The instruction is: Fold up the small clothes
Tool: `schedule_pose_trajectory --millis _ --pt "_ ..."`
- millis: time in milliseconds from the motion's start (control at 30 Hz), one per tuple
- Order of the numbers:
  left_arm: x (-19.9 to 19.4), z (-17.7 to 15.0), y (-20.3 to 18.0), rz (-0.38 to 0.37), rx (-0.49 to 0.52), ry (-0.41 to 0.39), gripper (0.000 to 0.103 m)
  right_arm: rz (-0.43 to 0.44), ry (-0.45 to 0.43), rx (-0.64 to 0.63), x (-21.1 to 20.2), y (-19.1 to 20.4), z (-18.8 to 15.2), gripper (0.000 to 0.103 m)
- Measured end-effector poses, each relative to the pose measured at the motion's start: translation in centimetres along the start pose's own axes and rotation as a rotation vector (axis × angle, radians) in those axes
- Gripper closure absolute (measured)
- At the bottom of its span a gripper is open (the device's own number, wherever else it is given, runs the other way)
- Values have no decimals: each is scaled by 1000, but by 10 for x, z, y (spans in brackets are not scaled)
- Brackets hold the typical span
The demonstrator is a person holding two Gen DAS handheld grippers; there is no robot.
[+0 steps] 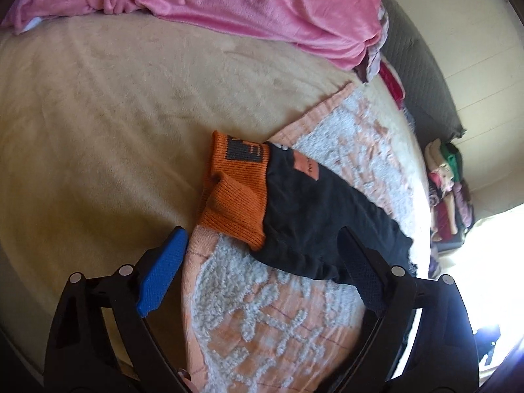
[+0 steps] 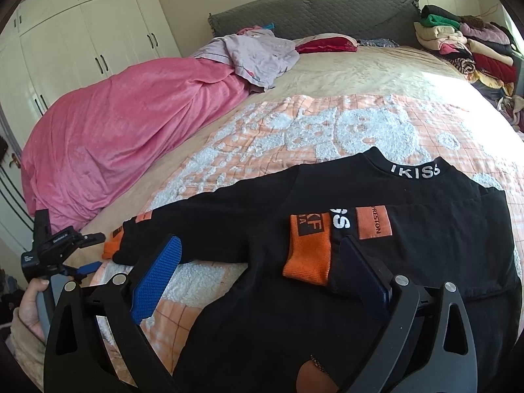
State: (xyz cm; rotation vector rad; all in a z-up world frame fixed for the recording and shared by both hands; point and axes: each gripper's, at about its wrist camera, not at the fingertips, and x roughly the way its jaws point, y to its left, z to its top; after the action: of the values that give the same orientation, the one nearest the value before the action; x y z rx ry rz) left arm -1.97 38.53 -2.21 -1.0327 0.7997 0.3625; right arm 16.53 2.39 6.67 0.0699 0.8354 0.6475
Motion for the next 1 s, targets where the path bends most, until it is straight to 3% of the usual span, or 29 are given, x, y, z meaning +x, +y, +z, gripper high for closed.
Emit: schedule_pose_trajectory --millis 100,233,367,533,600,667,867,933,967,1000 --pt "-7 -3 -1 -41 -3 6 18 -2 4 2 2 -2 -1 7" --pt "-8 -5 -5 -42 -7 2 20 4 8 16 5 -4 -3 7" --pt "-35 -8 -18 -40 43 -109 20 4 15 8 6 -4 -6 7" --pt "-15 -5 -26 -46 55 -24 20 7 14 23 7 -6 -6 7" --pt "5 -5 -21 -85 12 61 20 10 9 23 4 -6 -7 7" --pt "24 -6 -17 -65 -12 100 20 12 7 24 3 -7 -7 7" --pt "45 2 -16 -6 -44 67 20 -2 -3 32 -3 -13 -7 7" --pt "49 7 -21 21 -30 50 38 -5 -9 48 -5 -17 -8 7" --pt "52 9 -23 44 -22 44 56 -4 -12 55 -6 -19 -8 7" --pt "54 11 -24 61 -12 39 67 -4 -14 65 -7 -21 -9 7"
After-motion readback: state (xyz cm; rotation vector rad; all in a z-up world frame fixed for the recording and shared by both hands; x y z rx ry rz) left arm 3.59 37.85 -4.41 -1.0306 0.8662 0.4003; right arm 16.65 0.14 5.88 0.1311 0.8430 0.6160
